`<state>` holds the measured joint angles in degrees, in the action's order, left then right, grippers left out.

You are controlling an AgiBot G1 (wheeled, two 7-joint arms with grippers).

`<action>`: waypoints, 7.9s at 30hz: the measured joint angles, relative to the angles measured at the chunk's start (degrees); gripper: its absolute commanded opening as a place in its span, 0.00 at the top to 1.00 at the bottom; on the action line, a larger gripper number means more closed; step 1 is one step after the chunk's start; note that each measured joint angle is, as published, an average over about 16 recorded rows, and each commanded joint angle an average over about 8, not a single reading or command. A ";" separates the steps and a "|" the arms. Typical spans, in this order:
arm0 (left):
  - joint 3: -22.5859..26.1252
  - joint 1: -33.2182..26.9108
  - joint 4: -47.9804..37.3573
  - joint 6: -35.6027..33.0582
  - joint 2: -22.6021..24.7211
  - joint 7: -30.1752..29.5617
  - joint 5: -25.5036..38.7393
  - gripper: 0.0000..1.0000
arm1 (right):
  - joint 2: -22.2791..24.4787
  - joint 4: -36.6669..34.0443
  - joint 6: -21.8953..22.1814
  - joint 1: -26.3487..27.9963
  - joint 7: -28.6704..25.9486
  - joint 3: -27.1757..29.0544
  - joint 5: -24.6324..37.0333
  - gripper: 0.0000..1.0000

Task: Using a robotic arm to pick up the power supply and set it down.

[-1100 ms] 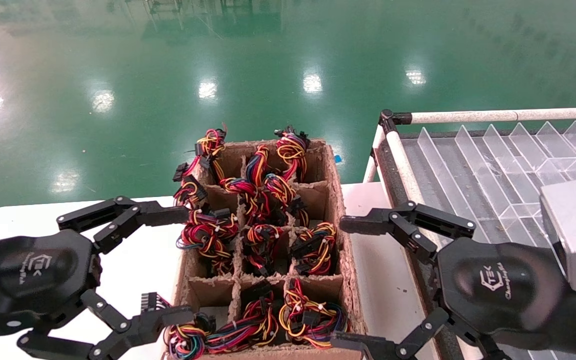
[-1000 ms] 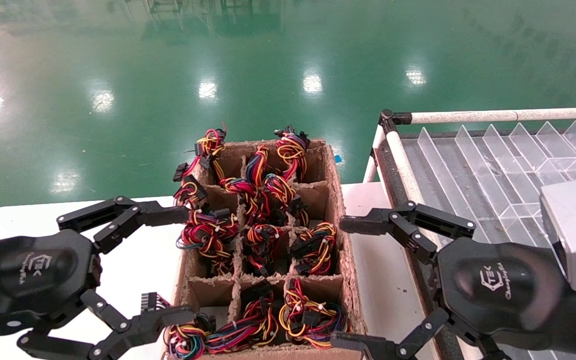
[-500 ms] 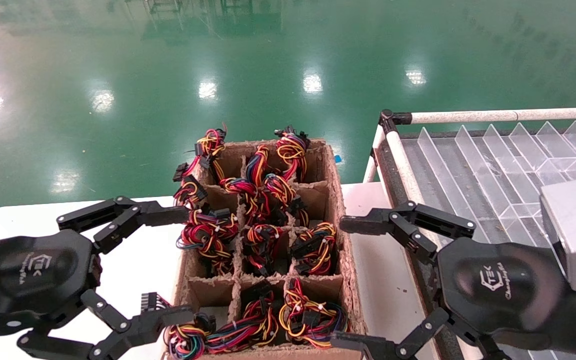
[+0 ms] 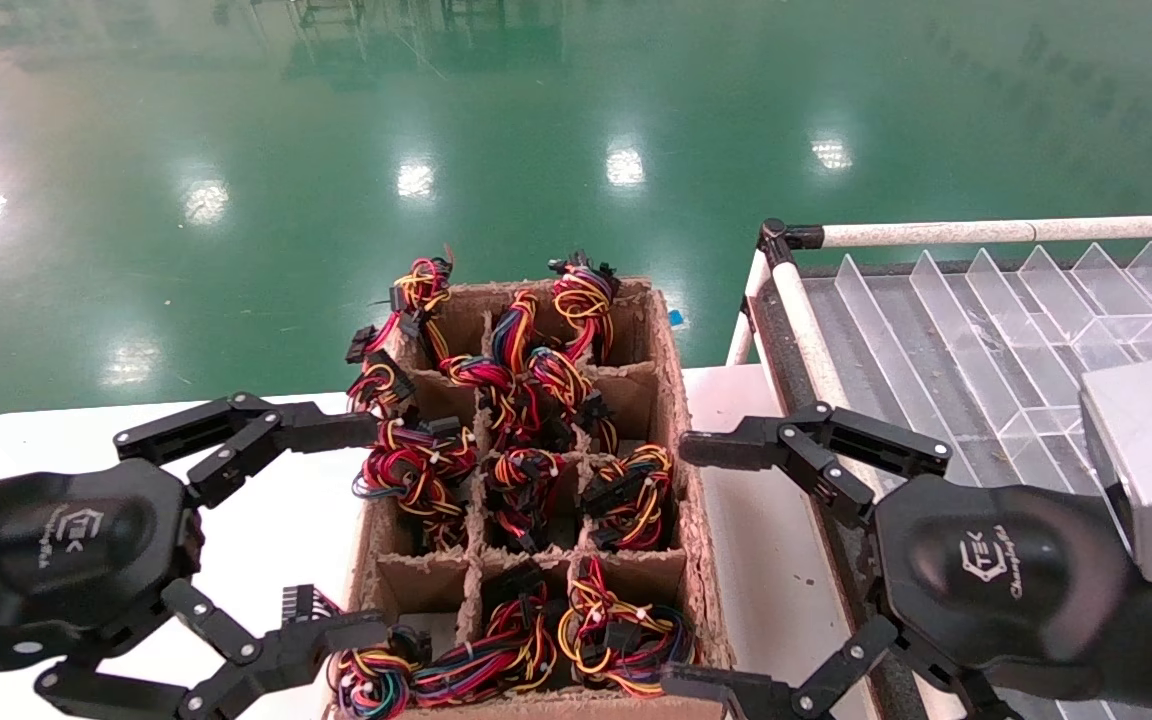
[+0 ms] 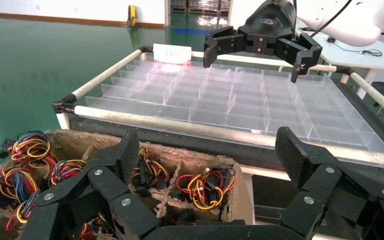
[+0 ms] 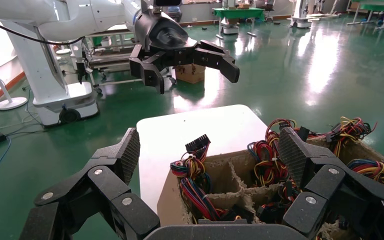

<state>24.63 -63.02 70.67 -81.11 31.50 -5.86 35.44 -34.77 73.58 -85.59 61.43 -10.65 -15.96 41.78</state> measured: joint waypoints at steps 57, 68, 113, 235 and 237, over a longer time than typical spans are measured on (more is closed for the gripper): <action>0.00 0.00 0.00 0.00 0.00 0.00 0.00 1.00 | -34.64 -23.03 49.21 20.93 -14.80 -20.21 57.84 1.00; 0.00 0.00 0.00 0.00 0.00 0.00 0.00 1.00 | -34.64 -23.12 48.84 20.67 -15.42 -20.63 58.42 1.00; 0.00 0.00 0.00 0.00 0.00 0.00 0.00 1.00 | -21.31 2.30 45.68 27.32 -16.00 -15.58 59.00 1.00; 0.01 0.00 0.00 0.00 0.00 0.00 0.00 1.00 | -35.57 -57.52 54.03 44.73 39.58 -16.31 58.54 0.00; 0.01 0.00 0.00 0.00 0.00 0.00 0.00 1.00 | -35.33 -57.85 53.12 44.91 39.34 -16.21 58.29 0.00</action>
<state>24.63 -63.02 70.67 -81.11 31.50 -5.86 35.44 -70.10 15.73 -32.47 106.33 28.69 -32.17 100.07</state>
